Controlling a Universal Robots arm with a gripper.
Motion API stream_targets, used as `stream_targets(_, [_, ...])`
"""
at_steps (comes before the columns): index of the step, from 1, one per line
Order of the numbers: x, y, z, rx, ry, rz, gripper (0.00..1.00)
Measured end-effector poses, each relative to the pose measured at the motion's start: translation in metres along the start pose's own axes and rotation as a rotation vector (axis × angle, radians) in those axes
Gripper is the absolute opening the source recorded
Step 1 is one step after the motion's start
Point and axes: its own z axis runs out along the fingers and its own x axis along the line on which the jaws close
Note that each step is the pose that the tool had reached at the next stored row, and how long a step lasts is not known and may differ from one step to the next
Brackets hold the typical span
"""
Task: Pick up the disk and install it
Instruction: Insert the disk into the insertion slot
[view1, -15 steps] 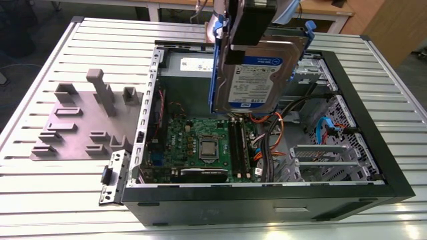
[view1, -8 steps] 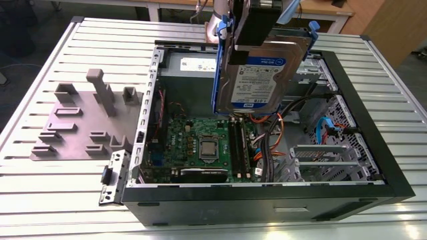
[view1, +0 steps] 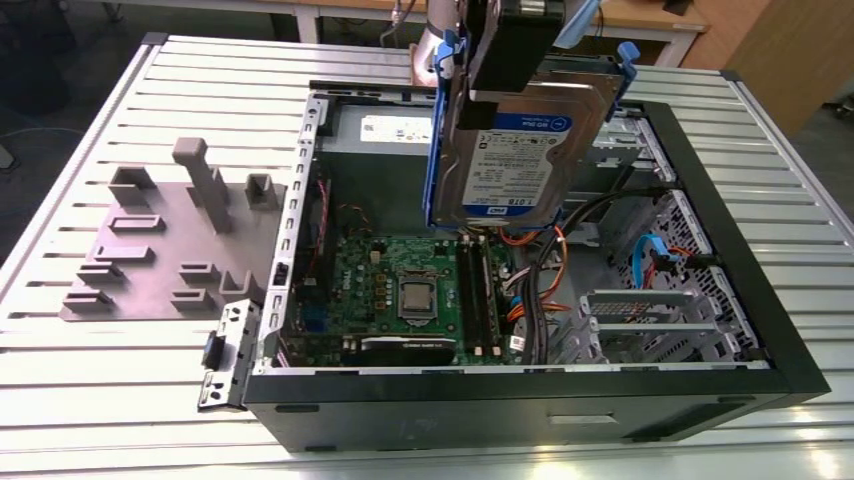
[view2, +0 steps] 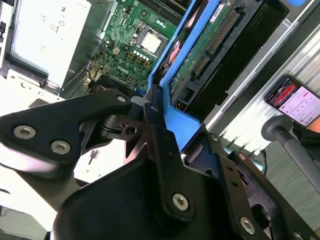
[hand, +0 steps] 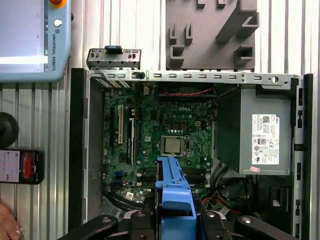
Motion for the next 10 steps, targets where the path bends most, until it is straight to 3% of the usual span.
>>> stream_targets(3, [0.0004,-0.0001,0.0000,0.0000,0.0001,0.000,0.36])
stream_targets(10, [0.0133,-0.0022,0.0018,0.0001,-0.0002,0.000,0.36])
